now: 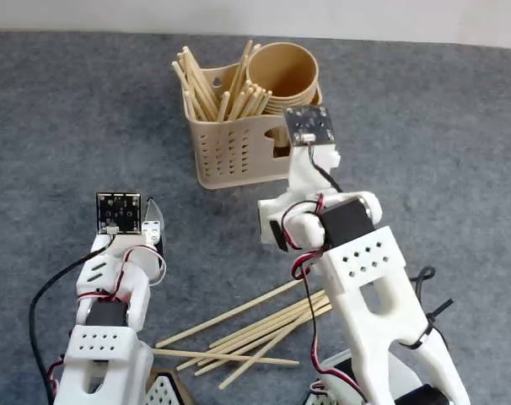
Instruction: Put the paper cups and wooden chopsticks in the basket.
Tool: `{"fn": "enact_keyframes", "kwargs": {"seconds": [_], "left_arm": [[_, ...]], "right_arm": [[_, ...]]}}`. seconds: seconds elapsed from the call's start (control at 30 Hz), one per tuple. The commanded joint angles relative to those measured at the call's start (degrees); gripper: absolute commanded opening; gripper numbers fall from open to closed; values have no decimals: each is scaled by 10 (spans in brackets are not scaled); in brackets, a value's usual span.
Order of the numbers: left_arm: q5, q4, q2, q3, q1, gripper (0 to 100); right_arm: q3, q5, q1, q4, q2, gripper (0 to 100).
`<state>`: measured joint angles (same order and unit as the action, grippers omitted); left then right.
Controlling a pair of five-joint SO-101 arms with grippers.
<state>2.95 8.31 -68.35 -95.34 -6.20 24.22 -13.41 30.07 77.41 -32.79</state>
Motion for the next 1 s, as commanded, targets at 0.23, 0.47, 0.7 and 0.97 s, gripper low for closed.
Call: {"fn": "enact_keyframes", "kwargs": {"seconds": [0.23, 0.47, 0.7, 0.97], "left_arm": [[3, 9, -11, 36, -7, 98], [4, 240, -11, 190, 21, 95], [-56, 433, -11, 357, 142, 95], [-130, 498, -5, 409, 282, 95]], "right_arm": [[0, -7, -163, 7, -22, 10], [38, -6, -283, 2, -22, 9], [93, -6, -337, -35, -22, 6], [173, -6, -350, -136, -22, 6]]}}
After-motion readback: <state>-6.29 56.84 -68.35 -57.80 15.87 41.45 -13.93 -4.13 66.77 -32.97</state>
